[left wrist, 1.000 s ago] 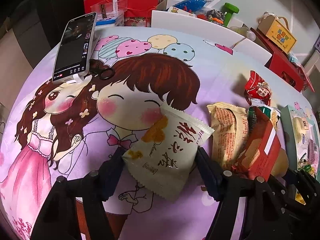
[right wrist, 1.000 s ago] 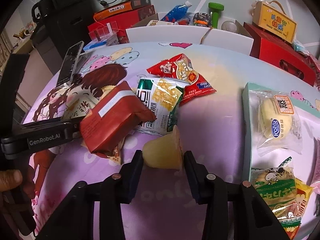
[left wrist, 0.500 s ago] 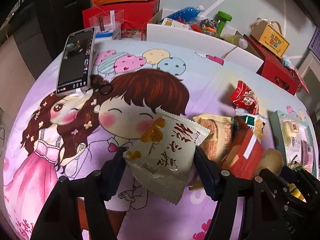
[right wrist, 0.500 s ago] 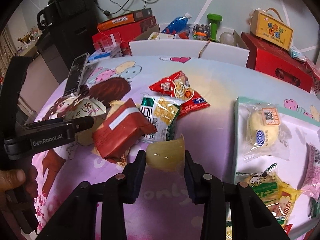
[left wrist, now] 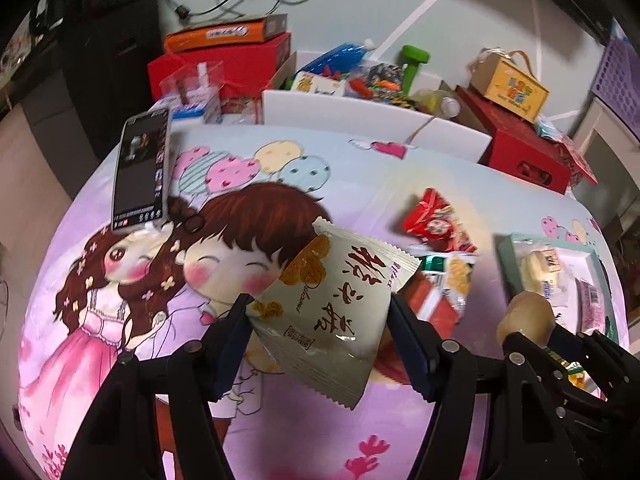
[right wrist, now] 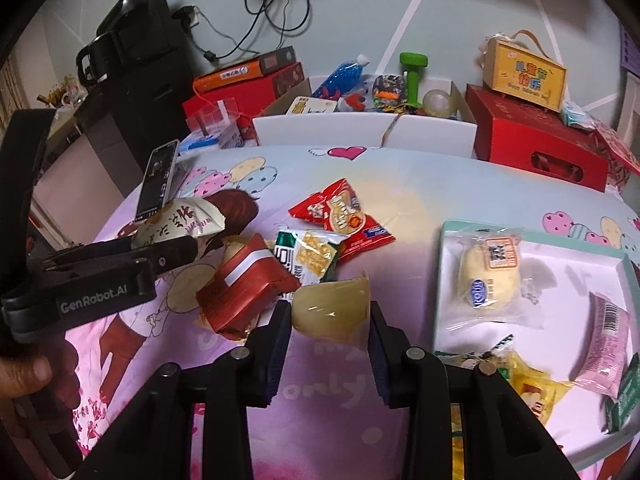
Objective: Organize snacks
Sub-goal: 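Place the beige bag in the tray with the left tool while the right tool places the jelly cup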
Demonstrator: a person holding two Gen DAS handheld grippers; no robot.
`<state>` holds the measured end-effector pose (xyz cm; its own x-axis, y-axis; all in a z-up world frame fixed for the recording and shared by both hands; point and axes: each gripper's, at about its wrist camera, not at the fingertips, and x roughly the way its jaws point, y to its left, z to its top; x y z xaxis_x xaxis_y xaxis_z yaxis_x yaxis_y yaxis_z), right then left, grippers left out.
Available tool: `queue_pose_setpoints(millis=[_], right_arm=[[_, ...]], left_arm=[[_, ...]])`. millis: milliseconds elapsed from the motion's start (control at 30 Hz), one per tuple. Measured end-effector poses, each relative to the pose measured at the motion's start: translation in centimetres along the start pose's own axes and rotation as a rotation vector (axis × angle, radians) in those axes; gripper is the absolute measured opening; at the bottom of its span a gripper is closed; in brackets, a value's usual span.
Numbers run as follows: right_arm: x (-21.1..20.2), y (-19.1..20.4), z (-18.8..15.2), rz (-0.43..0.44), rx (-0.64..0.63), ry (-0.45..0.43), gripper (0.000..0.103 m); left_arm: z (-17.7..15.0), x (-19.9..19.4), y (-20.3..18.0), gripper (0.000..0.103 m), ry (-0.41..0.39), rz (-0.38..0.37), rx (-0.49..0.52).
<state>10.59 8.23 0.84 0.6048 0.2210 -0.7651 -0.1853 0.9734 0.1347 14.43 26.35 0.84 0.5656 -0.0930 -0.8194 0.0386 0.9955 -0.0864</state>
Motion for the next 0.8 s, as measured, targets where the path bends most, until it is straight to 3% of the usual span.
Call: queue_pose_setpoints(millis=[300,800], right_arm=[[-1.9,-3.2,0.2,-0.054,0.059,-0.038,0.039],[-5.9,-13.1,-0.5,-0.195,0.273,-0.089,0.039]], left_arm=[[0.8,-2.1,-4.3,0.069,-0.052,-0.090,0.066],[1.2,-3.8,-12.6,0.069,-0.090,-0.209,0.191]])
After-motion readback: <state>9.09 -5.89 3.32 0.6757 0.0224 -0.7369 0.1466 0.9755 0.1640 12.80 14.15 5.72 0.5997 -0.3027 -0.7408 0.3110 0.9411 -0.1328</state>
